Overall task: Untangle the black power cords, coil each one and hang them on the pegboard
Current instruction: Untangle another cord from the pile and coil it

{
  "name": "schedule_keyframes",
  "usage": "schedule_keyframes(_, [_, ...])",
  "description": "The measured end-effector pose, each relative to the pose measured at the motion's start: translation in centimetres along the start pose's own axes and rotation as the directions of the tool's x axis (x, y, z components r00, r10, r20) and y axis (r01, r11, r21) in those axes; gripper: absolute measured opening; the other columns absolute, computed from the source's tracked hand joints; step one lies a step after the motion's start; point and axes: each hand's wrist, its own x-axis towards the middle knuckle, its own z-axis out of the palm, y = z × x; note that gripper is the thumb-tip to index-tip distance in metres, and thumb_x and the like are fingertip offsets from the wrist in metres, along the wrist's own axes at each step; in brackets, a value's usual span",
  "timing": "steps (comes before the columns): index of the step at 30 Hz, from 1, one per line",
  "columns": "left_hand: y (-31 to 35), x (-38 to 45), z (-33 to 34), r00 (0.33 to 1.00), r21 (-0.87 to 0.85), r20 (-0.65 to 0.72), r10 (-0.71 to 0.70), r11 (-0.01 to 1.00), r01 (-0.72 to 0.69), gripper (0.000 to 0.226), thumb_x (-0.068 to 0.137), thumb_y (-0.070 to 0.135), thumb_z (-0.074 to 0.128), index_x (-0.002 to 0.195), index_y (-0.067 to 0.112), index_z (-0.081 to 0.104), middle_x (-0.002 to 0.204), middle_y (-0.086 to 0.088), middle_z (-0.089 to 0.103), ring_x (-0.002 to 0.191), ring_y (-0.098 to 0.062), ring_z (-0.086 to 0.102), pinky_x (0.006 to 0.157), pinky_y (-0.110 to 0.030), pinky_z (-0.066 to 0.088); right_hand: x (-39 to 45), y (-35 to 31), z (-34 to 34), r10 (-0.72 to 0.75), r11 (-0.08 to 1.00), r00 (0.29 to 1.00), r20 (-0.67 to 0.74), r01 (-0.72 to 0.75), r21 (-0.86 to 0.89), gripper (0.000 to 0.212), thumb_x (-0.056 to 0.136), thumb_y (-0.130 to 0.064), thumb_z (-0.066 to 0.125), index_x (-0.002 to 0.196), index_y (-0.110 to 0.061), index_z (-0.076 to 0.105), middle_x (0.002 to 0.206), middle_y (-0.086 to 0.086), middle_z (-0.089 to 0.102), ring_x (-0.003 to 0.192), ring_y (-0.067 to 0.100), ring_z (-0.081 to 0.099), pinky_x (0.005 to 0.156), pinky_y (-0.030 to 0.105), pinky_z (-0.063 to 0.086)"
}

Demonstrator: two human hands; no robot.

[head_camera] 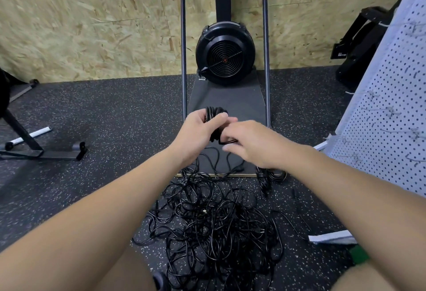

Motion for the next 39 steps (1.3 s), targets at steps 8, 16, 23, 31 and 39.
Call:
schedule_keyframes(8, [0.9, -0.6, 1.3, 0.943, -0.02, 0.294, -0.152, 0.986, 0.165, 0.056, 0.112, 0.054, 0.053, 0.094, 0.006, 0.075, 0.082, -0.019, 0.067, 0.075, -0.028, 0.06, 0.082, -0.04, 0.05, -1.2, 0.9, -1.6, 0.189, 0.939, 0.932, -0.309, -0.079, 0.336, 0.047, 0.08, -0.05, 0.094, 0.1, -0.03, 0.056, 0.085, -0.007, 0.065, 0.072, 0.014, 0.061, 0.07, 0.037, 0.055])
schedule_keyframes(16, [1.1, -0.5, 0.3, 0.866, -0.051, 0.488, -0.11, 0.987, 0.155, 0.019, 0.093, -0.012, 0.072, 0.097, 0.003, 0.06, 0.07, -0.01, 0.048, 0.064, -0.022, 0.039, 0.067, -0.033, 0.038, -1.2, 2.6, -0.7, 0.151, 0.927, 0.975, -0.165, -0.081, 0.366, 0.038, 0.113, -0.054, 0.045, 0.143, -0.038, 0.061, 0.148, -0.02, 0.056, 0.134, 0.009, 0.051, 0.112, 0.033, 0.041])
schedule_keyframes(23, [0.3, -0.7, 0.8, 0.918, -0.071, 0.381, -0.113, 0.986, 0.151, 0.026, 0.094, 0.002, 0.072, 0.107, -0.017, 0.059, 0.075, -0.009, 0.048, 0.078, -0.02, 0.05, 0.085, -0.034, 0.045, -0.8, 2.2, 0.6, 0.292, 0.828, 0.944, -0.154, -0.169, 0.535, 0.03, 0.108, -0.059, 0.055, 0.1, -0.033, 0.067, 0.089, -0.008, 0.074, 0.08, 0.009, 0.066, 0.079, 0.041, 0.052])
schedule_keyframes(31, [-0.6, -0.4, 1.9, 0.987, -0.01, 0.154, -0.047, 0.999, 0.049, 0.019, 0.11, 0.018, 0.066, 0.106, 0.0, 0.064, 0.083, -0.007, 0.063, 0.089, -0.029, 0.075, 0.091, -0.041, 0.059, 0.3, 2.0, 0.7, 0.455, 0.777, 0.876, -0.164, -0.3, 0.554, 0.065, 0.099, -0.079, 0.048, 0.091, -0.018, 0.068, 0.085, 0.009, 0.073, 0.072, 0.032, 0.069, 0.064, 0.052, 0.059])
schedule_keyframes(39, [-0.4, -0.4, 3.4, 0.997, -0.197, 0.058, -0.048, 0.979, 0.058, 0.031, 0.112, 0.033, 0.064, 0.097, 0.006, 0.057, 0.082, -0.009, 0.06, 0.079, -0.023, 0.057, 0.085, -0.038, 0.049, 0.4, 2.3, 0.2, 0.393, 0.484, 0.914, -0.095, -0.119, 0.867, 0.042, 0.111, -0.045, 0.06, 0.102, -0.007, 0.076, 0.081, 0.01, 0.063, 0.074, 0.02, 0.068, 0.059, 0.041, 0.061])
